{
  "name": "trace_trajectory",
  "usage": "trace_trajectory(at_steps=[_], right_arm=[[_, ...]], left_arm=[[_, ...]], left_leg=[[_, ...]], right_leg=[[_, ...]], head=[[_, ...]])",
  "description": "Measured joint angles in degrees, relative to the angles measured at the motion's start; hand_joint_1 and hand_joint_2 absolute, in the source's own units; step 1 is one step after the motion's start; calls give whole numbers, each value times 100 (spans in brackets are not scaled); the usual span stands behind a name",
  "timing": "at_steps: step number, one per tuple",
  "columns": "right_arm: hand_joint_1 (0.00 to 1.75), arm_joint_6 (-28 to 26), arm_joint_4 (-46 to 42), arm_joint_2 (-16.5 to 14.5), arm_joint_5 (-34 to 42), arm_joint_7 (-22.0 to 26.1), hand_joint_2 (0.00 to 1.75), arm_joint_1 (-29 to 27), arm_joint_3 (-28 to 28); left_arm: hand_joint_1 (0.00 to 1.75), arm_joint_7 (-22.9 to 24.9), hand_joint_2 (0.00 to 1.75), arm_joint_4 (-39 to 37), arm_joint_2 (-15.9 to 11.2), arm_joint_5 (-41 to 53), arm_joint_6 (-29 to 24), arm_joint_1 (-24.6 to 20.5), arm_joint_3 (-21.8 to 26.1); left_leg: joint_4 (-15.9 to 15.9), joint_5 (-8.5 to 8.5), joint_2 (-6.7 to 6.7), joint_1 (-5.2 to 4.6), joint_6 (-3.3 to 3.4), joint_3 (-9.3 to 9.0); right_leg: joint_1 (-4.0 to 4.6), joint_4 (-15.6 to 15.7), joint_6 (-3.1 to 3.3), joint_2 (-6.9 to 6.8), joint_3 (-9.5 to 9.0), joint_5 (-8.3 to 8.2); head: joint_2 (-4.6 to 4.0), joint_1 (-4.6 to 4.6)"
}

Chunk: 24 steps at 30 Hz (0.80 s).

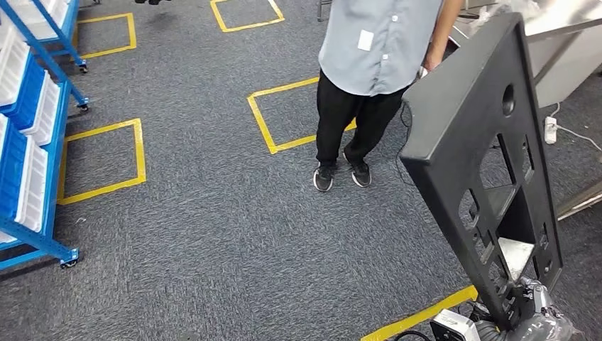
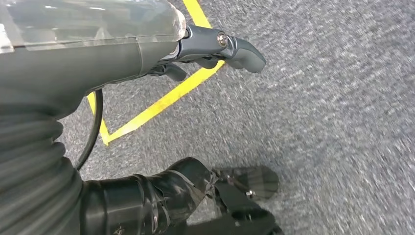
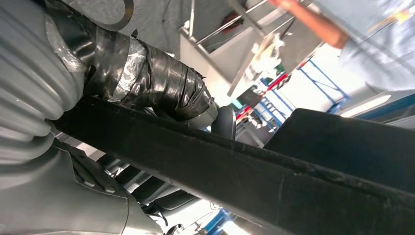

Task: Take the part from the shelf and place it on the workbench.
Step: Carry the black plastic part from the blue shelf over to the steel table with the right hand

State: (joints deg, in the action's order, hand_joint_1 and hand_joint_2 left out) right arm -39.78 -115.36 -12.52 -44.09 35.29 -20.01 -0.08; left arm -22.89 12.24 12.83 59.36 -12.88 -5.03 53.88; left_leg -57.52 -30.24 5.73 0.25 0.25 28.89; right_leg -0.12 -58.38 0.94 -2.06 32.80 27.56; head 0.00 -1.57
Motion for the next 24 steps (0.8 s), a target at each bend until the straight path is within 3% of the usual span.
trace_trajectory(at_steps=[1, 3, 5, 6, 7, 8, 10, 12, 14, 16, 18, 20, 21, 22, 24], right_arm=[[175, 0, -2, -1, 21, 2, 175, 1, 0], [175, 0, -4, -9, 53, 5, 175, 1, -1], [175, 1, -4, -17, 66, 7, 175, -4, -1], [175, 1, -4, -17, 69, 8, 175, -7, -1], [175, 1, -4, -17, 70, 9, 175, -9, -1], [175, 1, -4, -17, 70, 9, 175, -11, -1], [175, 1, -5, -18, 70, 10, 175, -9, -1], [175, 1, -10, -21, 72, 13, 175, -10, -1], [175, 1, -15, -22, 72, 16, 175, -26, -1], [175, 1, -16, -22, 72, 16, 175, -45, -1], [175, 1, -17, -22, 72, 17, 175, -43, -1], [175, 1, -15, -22, 73, 18, 175, -42, -1], [175, 1, -14, -22, 75, 19, 175, -47, -2], [175, 1, -13, -22, 80, 19, 175, -53, -2], [175, 1, -14, -22, 90, 20, 175, -57, -3]], left_arm=[[0, 0, 175, 0, 0, -1, -2, -2, 2], [0, 1, 175, 0, 0, -1, -4, 9, 11], [0, 3, 175, 0, 0, -2, -3, 32, 21], [0, 3, 175, 0, 0, -2, -2, 43, 23], [0, 3, 175, 0, -1, -3, -2, 51, 23], [0, 3, 175, 0, -1, -4, -1, 55, 23], [0, 3, 175, 0, -2, -6, -1, 60, 24], [0, 3, 175, 0, -2, -5, -1, 57, 25], [0, 3, 175, 0, -3, -6, -1, 42, 26], [0, 2, 175, 0, -4, -9, -1, 34, 27], [0, 1, 175, 0, -4, -9, 2, 41, 27], [0, 2, 175, 0, -4, -8, 5, 58, 27], [0, 2, 175, 0, -4, -8, 5, 64, 27], [0, 3, 175, 0, -4, -7, 5, 64, 28], [0, 2, 175, 0, -2, -2, 5, 56, 28]], left_leg=[[-139, -103, -131, 14, -26, 51], [-762, -447, -431, 39, -64, 331], [-1478, -706, -516, 46, -92, 687], [-1619, -682, -521, 50, -102, 773], [-1518, -537, -529, 58, -107, 750], [-1216, -311, -567, 72, -110, 634], [-478, 36, -790, 110, -108, 342], [-162, 93, -976, 118, -77, 223], [-136, 101, -912, 101, 0, 215], [-87, 146, -773, 100, 89, 205], [-55, 167, -626, 87, 142, 206], [-56, 161, -461, 61, 164, 213], [-58, 153, -380, 51, 171, 212], [-58, 145, -305, 42, 174, 206], [-56, 121, -176, 25, 170, 172]], right_leg=[[-20, 25, 37, 56, -8, -17], [-39, 44, 86, 171, -13, -35], [-39, 29, 101, 314, -3, -38], [-42, 15, 99, 399, 0, -36], [-47, -4, 92, 486, 0, -31], [-56, -28, 77, 575, 0, -21], [-65, -99, 25, 726, 26, 9], [-67, -145, -50, 846, 84, 13], [-86, -132, -134, 950, 131, -20], [-83, -244, -190, 730, 200, 57], [-64, -768, -220, 365, 439, 373], [-65, -1471, -238, 254, 765, 684], [-64, -1650, -237, 244, 843, 714], [-62, -1610, -226, 232, 811, 633], [-35, -939, -165, 120, 442, 281]], head=[[0, 1], [0, 2], [0, 3], [0, 3], [0, 4], [0, 4], [0, 3], [0, 1], [0, -1], [0, -4], [0, -8], [0, -8], [0, -8], [0, -8], [0, -9]])
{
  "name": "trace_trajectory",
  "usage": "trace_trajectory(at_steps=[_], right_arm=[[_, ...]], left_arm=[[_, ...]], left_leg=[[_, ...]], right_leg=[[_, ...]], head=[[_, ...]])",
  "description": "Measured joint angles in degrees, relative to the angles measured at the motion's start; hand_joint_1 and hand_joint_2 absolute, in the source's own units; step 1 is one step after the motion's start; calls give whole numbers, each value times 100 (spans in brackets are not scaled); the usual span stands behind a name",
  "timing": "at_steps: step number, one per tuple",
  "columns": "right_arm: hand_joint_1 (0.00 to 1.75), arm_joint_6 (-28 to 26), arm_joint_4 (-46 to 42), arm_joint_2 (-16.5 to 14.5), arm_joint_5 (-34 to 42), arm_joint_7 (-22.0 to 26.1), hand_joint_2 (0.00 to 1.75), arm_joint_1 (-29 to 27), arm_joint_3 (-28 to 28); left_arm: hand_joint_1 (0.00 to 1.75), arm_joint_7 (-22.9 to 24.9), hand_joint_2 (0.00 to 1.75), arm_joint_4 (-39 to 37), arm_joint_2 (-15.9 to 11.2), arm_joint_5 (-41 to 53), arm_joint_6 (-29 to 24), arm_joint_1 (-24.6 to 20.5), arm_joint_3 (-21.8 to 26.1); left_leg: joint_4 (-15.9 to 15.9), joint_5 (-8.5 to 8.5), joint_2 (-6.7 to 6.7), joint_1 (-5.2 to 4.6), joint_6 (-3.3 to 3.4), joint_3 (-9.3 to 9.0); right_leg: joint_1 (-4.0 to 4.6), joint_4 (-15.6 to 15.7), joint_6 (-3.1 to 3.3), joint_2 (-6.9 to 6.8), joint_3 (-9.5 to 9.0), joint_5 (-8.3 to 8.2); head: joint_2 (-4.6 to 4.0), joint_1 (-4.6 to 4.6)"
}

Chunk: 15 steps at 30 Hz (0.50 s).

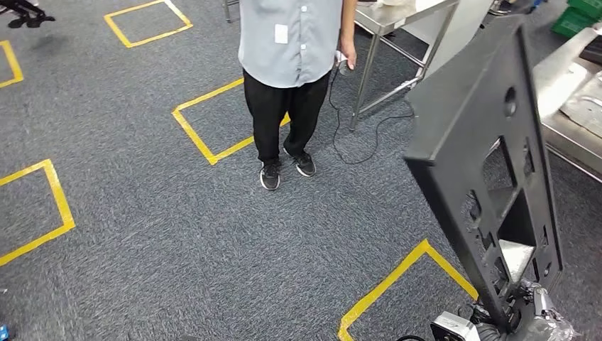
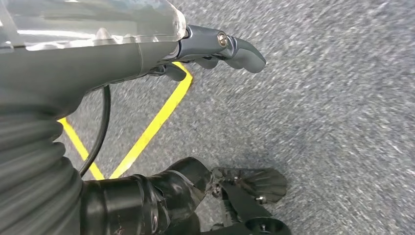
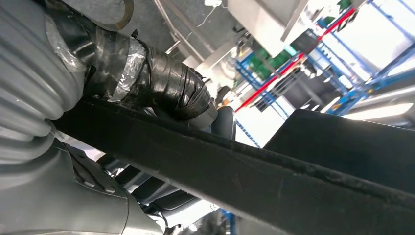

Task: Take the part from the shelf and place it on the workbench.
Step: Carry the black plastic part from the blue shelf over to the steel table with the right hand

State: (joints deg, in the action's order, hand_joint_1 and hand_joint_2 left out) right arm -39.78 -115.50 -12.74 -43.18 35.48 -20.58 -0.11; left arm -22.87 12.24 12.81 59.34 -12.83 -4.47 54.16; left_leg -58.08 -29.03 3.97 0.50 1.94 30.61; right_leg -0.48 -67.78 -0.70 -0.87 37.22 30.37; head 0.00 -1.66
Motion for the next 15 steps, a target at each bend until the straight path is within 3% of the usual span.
trace_trajectory(at_steps=[2, 3, 5, 6, 8, 10, 11, 12, 13, 15], right_arm=[[175, 0, -1, 0, 10, 5, 175, 6, 0], [175, 0, -1, 0, 25, 9, 175, 7, 0], [175, 0, -2, 3, 108, -6, 175, -4, 1], [175, 0, -2, 5, 166, -26, 175, -17, 2], [175, 0, -2, 15, 261, -73, 175, -29, 7], [175, 0, -2, 22, 285, -101, 175, -34, 10], [175, 0, -2, 24, 281, -105, 175, -39, 12], [175, 0, -1, 25, 275, -107, 175, -46, 13], [175, 0, -1, 27, 269, -108, 175, -55, 13], [175, 0, 1, 31, 260, -114, 175, -65, 13]], left_arm=[[0, -7, 175, 0, 10, 3, 2, -2, 0], [0, -13, 175, 0, 15, 3, 4, -7, 0], [0, -25, 175, 0, 22, 2, 14, -26, 0], [0, -31, 175, 0, 22, 1, 19, -36, 0], [0, -49, 175, 0, 22, -3, 24, -41, 2], [0, -60, 175, 0, 17, -6, 22, -26, 8], [0, -59, 175, 0, 14, -6, 21, -14, 13], [0, -58, 175, 0, 11, -7, 20, -3, 19], [0, -58, 175, 0, 7, -7, 20, 6, 25], [0, -59, 175, 0, 1, -9, 20, 13, 35]], left_leg=[[1, -31, 107, -26, -30, -36], [2, -44, 159, -35, -51, -48], [17, -58, 266, -49, -95, -78], [2, -82, 254, -47, -123, -94], [-254, -273, 21, -36, -171, -8], [-947, -645, -269, -9, -199, 319], [-1319, -791, -323, 0, -212, 503], [-1556, -831, -340, 9, -224, 627], [-1570, -747, -344, 17, -233, 651], [-1015, -329, -412, 39, -242, 430]], right_leg=[[75, 682, 95, -224, -359, -207], [110, 841, 133, -292, -431, -225], [127, 886, 173, -213, -429, -228], [108, 921, 192, -152, -444, -249], [48, 999, 244, -36, -484, -296], [15, 1021, 271, 81, -492, -316], [12, 1018, 274, 149, -487, -317], [11, 1013, 274, 228, -489, -316], [8, 1005, 271, 311, -492, -314], [-6, 967, 244, 482, -499, -296]], head=[[0, 1], [0, 2], [0, 3], [0, 3], [0, 6], [0, 12], [0, 14], [0, 15], [0, 15], [0, 15]])
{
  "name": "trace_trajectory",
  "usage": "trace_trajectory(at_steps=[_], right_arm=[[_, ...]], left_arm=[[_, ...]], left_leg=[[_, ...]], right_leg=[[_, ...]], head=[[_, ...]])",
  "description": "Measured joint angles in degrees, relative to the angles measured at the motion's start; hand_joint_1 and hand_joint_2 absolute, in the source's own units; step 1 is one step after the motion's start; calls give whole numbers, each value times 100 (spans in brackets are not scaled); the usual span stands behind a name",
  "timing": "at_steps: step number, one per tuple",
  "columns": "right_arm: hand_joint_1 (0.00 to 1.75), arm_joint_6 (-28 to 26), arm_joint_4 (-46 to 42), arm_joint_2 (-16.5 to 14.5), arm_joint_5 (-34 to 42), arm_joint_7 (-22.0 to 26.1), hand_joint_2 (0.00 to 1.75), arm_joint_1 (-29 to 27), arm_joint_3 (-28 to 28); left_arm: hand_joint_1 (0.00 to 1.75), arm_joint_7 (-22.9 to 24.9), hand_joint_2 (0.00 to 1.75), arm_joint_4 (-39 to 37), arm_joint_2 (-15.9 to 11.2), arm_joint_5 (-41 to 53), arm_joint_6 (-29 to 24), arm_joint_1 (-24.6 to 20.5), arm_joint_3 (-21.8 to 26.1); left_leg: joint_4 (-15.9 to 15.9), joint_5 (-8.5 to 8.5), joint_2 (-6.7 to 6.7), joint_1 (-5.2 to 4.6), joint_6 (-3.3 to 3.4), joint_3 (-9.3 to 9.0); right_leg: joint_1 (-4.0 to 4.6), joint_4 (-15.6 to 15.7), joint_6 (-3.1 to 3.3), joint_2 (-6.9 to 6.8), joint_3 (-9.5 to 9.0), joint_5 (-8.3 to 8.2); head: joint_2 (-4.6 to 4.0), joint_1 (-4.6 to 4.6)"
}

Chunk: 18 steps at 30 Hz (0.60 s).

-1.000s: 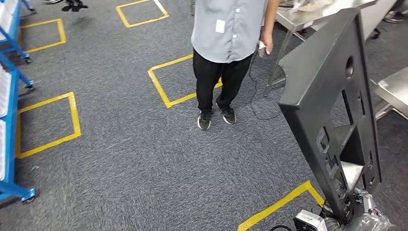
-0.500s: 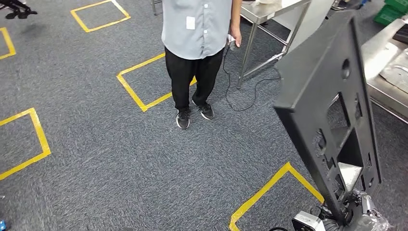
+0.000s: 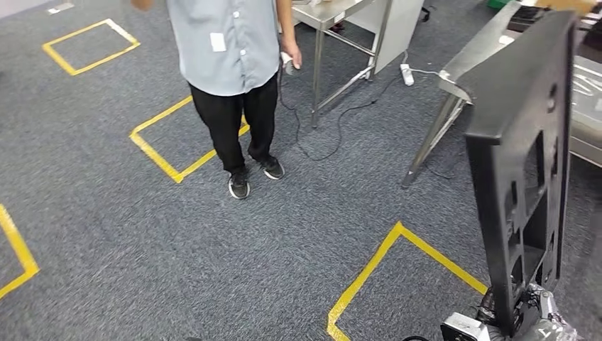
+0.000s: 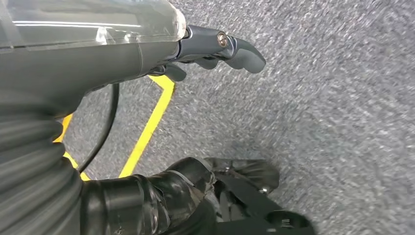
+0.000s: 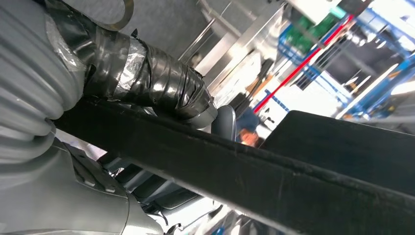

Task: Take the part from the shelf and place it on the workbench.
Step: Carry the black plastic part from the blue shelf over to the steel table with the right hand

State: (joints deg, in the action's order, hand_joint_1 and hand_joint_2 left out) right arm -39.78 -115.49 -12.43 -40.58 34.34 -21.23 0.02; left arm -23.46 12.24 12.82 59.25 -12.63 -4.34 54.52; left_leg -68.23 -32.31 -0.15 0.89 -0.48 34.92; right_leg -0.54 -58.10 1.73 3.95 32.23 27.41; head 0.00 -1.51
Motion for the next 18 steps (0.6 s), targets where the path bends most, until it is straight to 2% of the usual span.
trace_trajectory(at_steps=[2, 3, 4, 6, 7, 8, 10, 11, 12, 13, 14, 15, 17, 18], right_arm=[[175, 0, 0, 6, -3, -7, 175, 3, -1], [175, 0, -1, 8, -4, -8, 175, 6, -1], [175, 0, -1, 12, -4, -9, 175, 6, -1], [175, 0, -1, 26, -5, -10, 175, 0, 0], [175, 0, 0, 36, -5, -12, 175, -3, -1], [175, 0, 0, 46, -7, -14, 175, 1, -1], [175, 0, 1, 65, -13, -20, 175, 17, -1], [175, 0, 2, 73, -17, -21, 175, 23, 0], [175, 0, 4, 80, -19, -25, 175, 21, 0], [175, 0, 6, 89, -21, -28, 175, 17, 0], [175, 0, 8, 97, -21, -36, 175, 15, 0], [175, 0, 8, 105, -22, -45, 175, 14, 0], [175, 0, 8, 120, -33, -68, 175, 22, -1], [175, 0, 8, 125, -42, -77, 175, 26, -1]], left_arm=[[0, -5, 175, 0, -4, 3, 2, 3, 11], [0, -10, 175, 0, -4, 7, 4, 5, 18], [0, -16, 175, 0, -4, 9, 5, 6, 24], [0, -38, 175, 0, -4, 9, 28, -4, 33], [0, -57, 175, 0, -4, 7, 54, -10, 36], [0, -80, 175, 0, -3, 5, 84, -12, 39], [0, -116, 175, 0, -2, 8, 120, -5, 45], [0, -123, 175, 0, -1, 10, 122, 2, 48], [0, -125, 175, 0, -1, 12, 119, 6, 50], [0, -123, 175, 0, -1, 15, 113, 8, 52], [0, -122, 175, 0, -1, 17, 109, 5, 53], [0, -122, 175, 0, 0, 21, 106, 0, 54], [0, -121, 175, 0, 13, 28, 103, -5, 53], [0, -121, 175, 0, 19, 31, 102, -6, 52]], left_leg=[[668, 280, -281, 30, 5, -269], [838, 322, -393, 40, 18, -332], [887, 305, -446, 36, 42, -345], [910, 330, -321, 30, 107, -349], [925, 343, -254, 32, 139, -352], [939, 352, -181, 39, 172, -354], [950, 348, -32, 28, 220, -355], [949, 340, 51, 17, 236, -355], [949, 331, 132, 8, 243, -358], [948, 320, 213, 0, 247, -365], [948, 308, 285, -8, 247, -379], [948, 292, 351, -17, 246, -400], [950, 256, 467, -41, 226, -447], [954, 242, 524, -53, 210, -465]], right_leg=[[-4, -84, -61, 144, 42, 37], [-4, -121, -101, 204, 77, 46], [-7, -141, -139, 262, 114, 43], [-28, -154, -204, 344, 165, 26], [-27, -212, -230, 258, 200, 64], [-21, -364, -254, 111, 275, 157], [-11, -977, -298, -238, 566, 487], [-17, -1340, -313, -313, 745, 643], [-21, -1608, -317, -345, 876, 724], [-21, -1691, -312, -361, 915, 698], [-18, -1557, -295, -379, 842, 573], [-5, -1230, -262, -433, 667, 378], [67, -485, -171, -694, 275, 107], [108, -252, -132, -795, 160, 55]], head=[[0, -2], [0, -3], [0, -4], [0, -3], [0, -8], [0, -10], [0, -17], [0, -16], [0, -16], [0, -16], [0, -16], [0, -16], [0, -16], [0, -15]])
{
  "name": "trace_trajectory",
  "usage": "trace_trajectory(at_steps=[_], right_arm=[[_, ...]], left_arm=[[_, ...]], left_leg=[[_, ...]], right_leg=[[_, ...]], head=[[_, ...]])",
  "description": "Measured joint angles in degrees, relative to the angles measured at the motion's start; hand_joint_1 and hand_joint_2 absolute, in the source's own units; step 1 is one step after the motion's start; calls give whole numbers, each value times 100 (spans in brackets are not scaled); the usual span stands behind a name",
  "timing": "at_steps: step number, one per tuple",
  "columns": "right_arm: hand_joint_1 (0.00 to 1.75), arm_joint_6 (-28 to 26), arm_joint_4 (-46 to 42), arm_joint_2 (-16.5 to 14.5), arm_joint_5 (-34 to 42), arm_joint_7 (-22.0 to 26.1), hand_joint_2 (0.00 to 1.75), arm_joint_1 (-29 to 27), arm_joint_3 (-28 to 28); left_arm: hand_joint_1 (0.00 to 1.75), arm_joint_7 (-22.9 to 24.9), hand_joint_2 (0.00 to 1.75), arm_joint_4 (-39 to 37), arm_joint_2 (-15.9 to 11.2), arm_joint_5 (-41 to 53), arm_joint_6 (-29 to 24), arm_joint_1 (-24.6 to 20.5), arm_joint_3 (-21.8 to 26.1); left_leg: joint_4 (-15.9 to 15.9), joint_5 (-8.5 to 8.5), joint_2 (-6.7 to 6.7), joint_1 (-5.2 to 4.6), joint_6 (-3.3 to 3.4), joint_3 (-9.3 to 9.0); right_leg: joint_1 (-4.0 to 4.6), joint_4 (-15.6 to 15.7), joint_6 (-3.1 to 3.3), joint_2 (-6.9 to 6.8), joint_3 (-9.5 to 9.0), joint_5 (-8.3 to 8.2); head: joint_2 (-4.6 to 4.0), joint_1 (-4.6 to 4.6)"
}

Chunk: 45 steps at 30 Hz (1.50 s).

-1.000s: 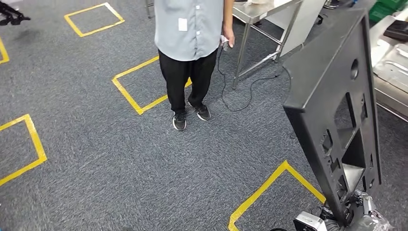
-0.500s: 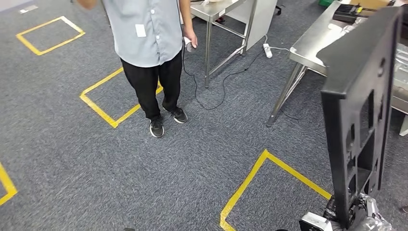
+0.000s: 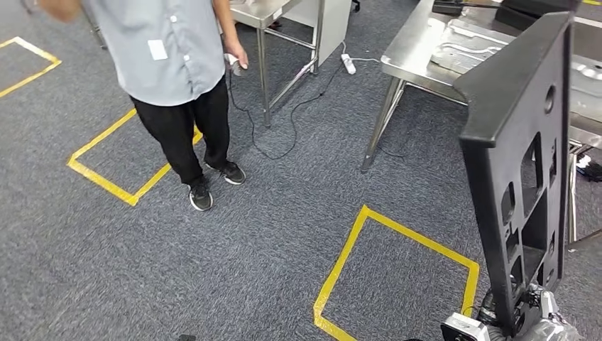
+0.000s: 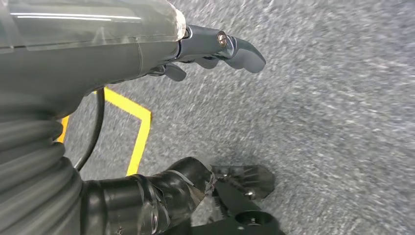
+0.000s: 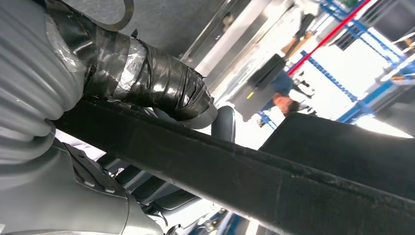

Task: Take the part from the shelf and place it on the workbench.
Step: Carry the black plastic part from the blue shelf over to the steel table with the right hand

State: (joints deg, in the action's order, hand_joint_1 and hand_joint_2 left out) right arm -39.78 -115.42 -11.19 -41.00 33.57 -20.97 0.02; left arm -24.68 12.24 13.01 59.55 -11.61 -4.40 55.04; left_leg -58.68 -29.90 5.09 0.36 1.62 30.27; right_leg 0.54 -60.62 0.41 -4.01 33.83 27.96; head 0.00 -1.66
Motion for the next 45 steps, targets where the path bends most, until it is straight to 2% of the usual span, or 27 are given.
trace_trajectory(at_steps=[1, 3, 5, 7, 9, 10, 12, 14, 16, 18, 19, 21, 23, 24, 26, 28, 30, 32, 34, 35, 37, 38, 40, 41, 42, 43, 45], right_arm=[[175, 0, 1, 4, -8, -10, 175, 2, 0], [175, 0, 1, 9, -14, -22, 175, -7, 1], [175, 0, 3, 15, -19, -26, 175, -9, 1], [175, 0, 12, 18, -26, -26, 175, 3, 3], [175, 0, 27, 22, -29, -27, 175, 8, 5], [175, 0, 34, 24, -29, -28, 175, 6, 5], [175, 0, 46, 27, -30, -30, 175, 5, 5], [175, 1, 59, 30, -37, -37, 175, 13, 6], [175, 2, 72, 33, -46, -45, 175, 23, 12], [175, 2, 76, 38, -50, -50, 175, 22, 18], [175, 2, 75, 41, -51, -50, 175, 16, 18], [175, 1, 73, 48, -51, -50, 175, 23, 20], [175, 0, 74, 56, -51, -50, 175, 40, 29], [175, 0, 79, 61, -51, -50, 175, 44, 34], [175, 0, 93, 73, -51, -50, 175, 40, 38], [175, 0, 103, 83, -51, -50, 175, 40, 38], [175, 1, 104, 86, -52, -50, 175, 48, 43], [175, 1, 104, 87, -52, -50, 175, 52, 50], [175, 0, 103, 89, -53, -50, 175, 46, 55], [175, -1, 103, 90, -54, -50, 175, 43, 57], [175, -1, 103, 90, -55, -50, 175, 51, 72], [175, -1, 104, 91, -55, -50, 175, 56, 85], [175, 0, 113, 91, -60, -51, 175, 59, 107], [175, 0, 118, 92, -63, -53, 175, 58, 114], [175, 1, 122, 93, -69, -57, 175, 57, 123], [175, 1, 125, 95, -76, -63, 175, 56, 135], [175, 1, 128, 102, -99, -81, 175, 63, 163]], left_arm=[[0, 0, 175, 0, 6, 2, -2, -4, -1], [0, 0, 175, 0, 9, 4, -4, -21, -1], [0, -3, 175, 0, 9, 7, -4, -33, 0], [0, -5, 175, 0, 8, 9, -3, -27, 1], [0, -3, 175, 0, 6, 9, -2, -11, 1], [0, -3, 175, 0, 5, 9, -2, -3, 1], [0, -5, 175, 0, 4, 8, -1, 5, 1], [0, -14, 175, 0, 1, 7, 2, 6, 2], [0, -22, 175, 0, -2, 7, 4, -4, 3], [0, -27, 175, 0, -3, 7, 5, -29, 4], [0, -28, 175, 0, 1, 8, 5, -39, 4], [0, -29, 175, 0, 9, 9, 6, -40, 4], [0, -25, 175, 0, 13, 11, 6, -21, 4], [0, -22, 175, 0, 13, 14, 6, -9, 4], [0, -17, 175, 0, 13, 18, 3, 3, 4], [0, -19, 175, 0, 13, 25, 3, -2, 4], [0, -21, 175, 0, 13, 39, 4, -4, 4], [0, -24, 175, 0, 13, 48, 4, -14, 4], [0, -25, 175, 0, 13, 50, 4, -36, 4], [0, -27, 175, 0, 12, 50, 4, -43, 4], [0, -32, 175, 0, 11, 51, 5, -47, 4], [0, -39, 175, 0, 10, 54, 8, -44, 4], [0, -59, 175, 0, 7, 62, 23, -28, 4], [0, -79, 175, 0, 4, 66, 34, -15, 4], [0, -102, 175, 0, 2, 68, 48, -5, 4], [0, -128, 175, 0, 1, 70, 65, 2, 4], [0, -181, 175, 0, -16, 78, 102, 10, 3]], left_leg=[[8, -12, 59, -10, -20, -14], [28, -37, 156, -19, -69, -50], [-114, -154, -30, -11, -130, -26], [-676, -459, -348, 3, -171, 228], [-1361, -715, -451, 13, -191, 590], [-1512, -699, -457, 18, -200, 692], [-1155, -337, -490, 32, -205, 588], [-434, 6, -697, 57, -187, 295], [-102, 74, -866, 59, -148, 158], [-67, 83, -812, 43, -84, 136], [-33, 102, -755, 48, -44, 115], [44, 143, -627, 77, 29, 79], [72, 147, -484, 75, 59, 65], [72, 138, -410, 71, 59, 64], [68, 109, -267, 67, 53, 48], [67, 68, -141, 66, 31, -3], [70, 20, -37, 47, -16, -64], [80, -11, 61, 27, -70, -105], [113, -33, 163, 19, -125, -155], [83, -81, 112, 22, -155, -169], [-292, -331, -159, 34, -198, -26], [-668, -512, -326, 43, -207, 152], [-1386, -735, -443, 46, -216, 551], [-1524, -695, -458, 45, -215, 657], [-1414, -530, -470, 44, -205, 650], [-1097, -286, -507, 43, -186, 543], [-330, 89, -768, 48, -130, 263]], right_leg=[[32, 98, 24, -48, -38, 9], [18, 148, 57, 75, -43, -10], [-38, 233, 99, 207, -88, -49], [-70, 277, 131, 329, -118, -70], [-73, 262, 145, 472, -114, -66], [-74, 248, 146, 555, -115, -60], [-83, 202, 127, 722, -118, -35], [-88, 128, 79, 867, -106, 8], [-93, 90, 12, 975, -70, 26], [-108, 110, -63, 1065, -45, 6], [-113, 102, -95, 1060, -39, 7], [-102, -149, -157, 830, 76, 163], [-110, -811, -217, 537, 402, 505], [-122, -1154, -241, 478, 580, 635], [-136, -1365, -259, 427, 708, 598], [-126, -766, -225, 325, 412, 210], [-57, -63, -135, 76, 52, -43], [6, 158, -61, -24, -41, -56], [-11, 194, -11, 114, -39, -78], [-34, 232, 20, 181, -62, -93], [-82, 302, 82, 309, -112, -126], [-81, 310, 99, 373, -115, -129], [-72, 302, 117, 528, -112, -126], [-68, 295, 121, 615, -116, -121], [-65, 284, 120, 704, -123, -116], [-63, 270, 114, 790, -132, -107], [-66, 223, 83, 933, -120, -82]], head=[[0, 0], [0, 4], [0, 9], [0, 14], [0, 15], [0, 15], [0, 16], [0, 14], [0, 14], [0, 15], [0, 13], [0, -2], [0, -14], [0, -13], [0, -12], [0, -13], [0, -14], [0, -12], [0, -10], [0, -9], [0, -2], [0, 1], [0, 4], [0, 5], [0, 5], [0, 5], [0, 2]])
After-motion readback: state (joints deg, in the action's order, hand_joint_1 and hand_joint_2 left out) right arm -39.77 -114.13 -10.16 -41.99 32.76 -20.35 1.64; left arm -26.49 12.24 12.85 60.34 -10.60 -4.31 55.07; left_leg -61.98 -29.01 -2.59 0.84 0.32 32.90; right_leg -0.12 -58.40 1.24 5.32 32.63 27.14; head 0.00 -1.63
